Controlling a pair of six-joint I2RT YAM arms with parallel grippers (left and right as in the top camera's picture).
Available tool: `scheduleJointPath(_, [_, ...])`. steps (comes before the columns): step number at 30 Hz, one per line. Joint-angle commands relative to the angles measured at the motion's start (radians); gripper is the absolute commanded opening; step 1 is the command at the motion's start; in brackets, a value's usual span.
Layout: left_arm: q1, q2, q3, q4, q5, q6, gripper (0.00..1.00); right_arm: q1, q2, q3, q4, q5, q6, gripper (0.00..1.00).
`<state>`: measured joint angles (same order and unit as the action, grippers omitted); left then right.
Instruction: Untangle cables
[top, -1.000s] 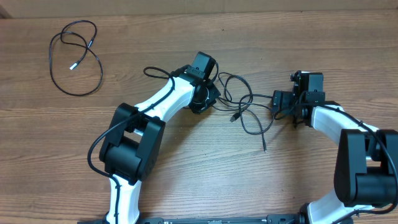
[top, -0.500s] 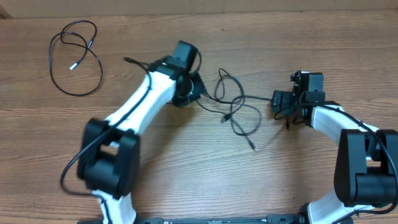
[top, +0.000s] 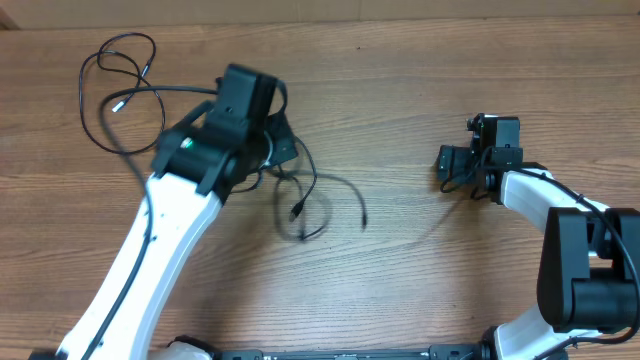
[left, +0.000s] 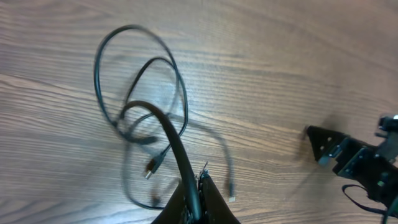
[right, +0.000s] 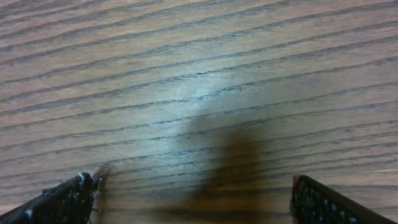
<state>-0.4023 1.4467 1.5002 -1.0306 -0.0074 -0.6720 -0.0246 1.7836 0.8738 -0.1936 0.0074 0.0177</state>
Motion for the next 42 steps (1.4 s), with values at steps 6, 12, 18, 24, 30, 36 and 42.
scheduleJointPath(6, [-0.003, -0.127, 0.023, -0.008, -0.13, 0.025, 0.04, 0.004, 0.032, -0.025, -0.147, -0.623, 0.145, 1.0])
scheduleJointPath(12, [-0.004, -0.127, 0.023, 0.072, -0.036, 0.101, 0.04, 0.004, 0.032, -0.024, -0.104, -1.128, 0.158, 1.0])
scheduleJointPath(18, [-0.004, -0.127, 0.023, 0.274, 0.407, 0.455, 0.04, 0.072, 0.032, -0.024, 0.047, -1.482, 0.176, 1.0])
scheduleJointPath(24, [-0.004, -0.127, 0.023, 0.326, 0.672, 0.607, 0.04, 0.227, 0.032, -0.024, 0.284, -1.241, 0.575, 1.0])
scheduleJointPath(30, [-0.003, -0.13, 0.023, 0.329, 0.689, 0.621, 0.04, 0.274, 0.032, -0.024, 0.409, -0.846, 0.939, 0.89])
scheduleJointPath(36, [0.003, -0.171, 0.023, 0.367, 0.679, 0.62, 0.04, 0.275, 0.032, -0.024, 0.37, -0.697, 0.985, 0.72])
scheduleJointPath(42, [0.037, -0.245, 0.023, 0.407, 0.665, 0.605, 0.04, 0.275, 0.032, -0.025, 0.319, -0.749, 0.941, 1.0])
